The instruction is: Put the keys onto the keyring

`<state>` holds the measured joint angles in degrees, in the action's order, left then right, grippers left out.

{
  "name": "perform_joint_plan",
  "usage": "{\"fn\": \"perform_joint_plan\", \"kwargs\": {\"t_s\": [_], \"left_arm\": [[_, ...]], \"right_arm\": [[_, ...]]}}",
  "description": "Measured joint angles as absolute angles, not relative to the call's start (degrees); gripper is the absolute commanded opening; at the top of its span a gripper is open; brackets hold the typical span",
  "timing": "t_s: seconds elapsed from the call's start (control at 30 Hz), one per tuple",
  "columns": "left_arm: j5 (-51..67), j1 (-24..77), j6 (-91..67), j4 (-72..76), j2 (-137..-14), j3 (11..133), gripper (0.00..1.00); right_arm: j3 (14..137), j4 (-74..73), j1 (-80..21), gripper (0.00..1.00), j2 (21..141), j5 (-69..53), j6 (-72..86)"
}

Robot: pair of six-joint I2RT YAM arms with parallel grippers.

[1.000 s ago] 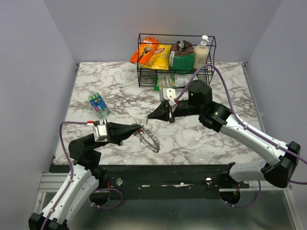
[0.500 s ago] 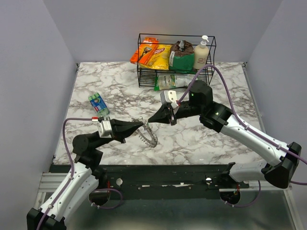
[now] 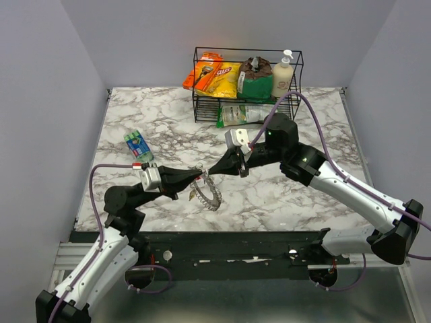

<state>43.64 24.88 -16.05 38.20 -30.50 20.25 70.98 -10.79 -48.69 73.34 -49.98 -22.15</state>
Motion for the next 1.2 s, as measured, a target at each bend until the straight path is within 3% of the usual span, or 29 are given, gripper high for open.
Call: {"fn": "perform_joint_plan", "kwargs": {"t_s": [1.2], "left_arm": [[41.12, 27.51, -9.15, 30.24, -27.05, 22.09, 0.0]], "right_arm": [[72.84, -13.37, -48.69, 0.01, 75.61, -48.64, -22.57]]}}
